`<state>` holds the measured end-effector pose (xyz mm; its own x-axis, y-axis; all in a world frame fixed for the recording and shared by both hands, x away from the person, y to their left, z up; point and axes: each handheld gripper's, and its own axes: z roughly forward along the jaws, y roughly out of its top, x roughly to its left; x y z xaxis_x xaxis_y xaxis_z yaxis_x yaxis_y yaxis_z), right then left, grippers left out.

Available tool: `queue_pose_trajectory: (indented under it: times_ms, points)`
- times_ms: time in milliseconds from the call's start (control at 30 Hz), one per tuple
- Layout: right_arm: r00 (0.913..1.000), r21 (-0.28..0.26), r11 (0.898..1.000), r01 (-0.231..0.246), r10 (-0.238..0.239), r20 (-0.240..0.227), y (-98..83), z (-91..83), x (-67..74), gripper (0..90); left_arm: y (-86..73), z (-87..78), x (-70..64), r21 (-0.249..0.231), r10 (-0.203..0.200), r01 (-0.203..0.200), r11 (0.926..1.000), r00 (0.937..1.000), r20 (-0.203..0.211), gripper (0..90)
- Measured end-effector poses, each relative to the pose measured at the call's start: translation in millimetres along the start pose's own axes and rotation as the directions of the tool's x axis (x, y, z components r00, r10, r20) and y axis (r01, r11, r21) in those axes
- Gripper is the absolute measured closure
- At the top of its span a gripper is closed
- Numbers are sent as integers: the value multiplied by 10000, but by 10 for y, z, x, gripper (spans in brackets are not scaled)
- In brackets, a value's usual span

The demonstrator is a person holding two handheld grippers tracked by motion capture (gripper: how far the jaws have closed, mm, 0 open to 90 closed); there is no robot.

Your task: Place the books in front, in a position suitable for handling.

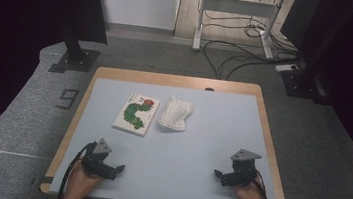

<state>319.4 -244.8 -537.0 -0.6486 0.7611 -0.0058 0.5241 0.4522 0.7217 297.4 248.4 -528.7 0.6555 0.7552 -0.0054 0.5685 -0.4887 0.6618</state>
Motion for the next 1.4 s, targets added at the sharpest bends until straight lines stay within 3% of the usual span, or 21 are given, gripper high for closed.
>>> queue_pose_trajectory:
  times_ms: [900,1067,1400]
  points:
    - [9999,33,9999,-116,116,-125,13,-18,0,2,0,0,2,-8,-36,36,10000,10000,2,0]
    - [9999,-83,9999,-76,75,-111,62,-64,-25,2,0,0,3,-7,-40,40,10000,10000,3,0]
    - [9986,-508,9987,3,-29,-519,235,-122,-67,1,0,0,4,-6,-35,35,10000,10000,1,0]
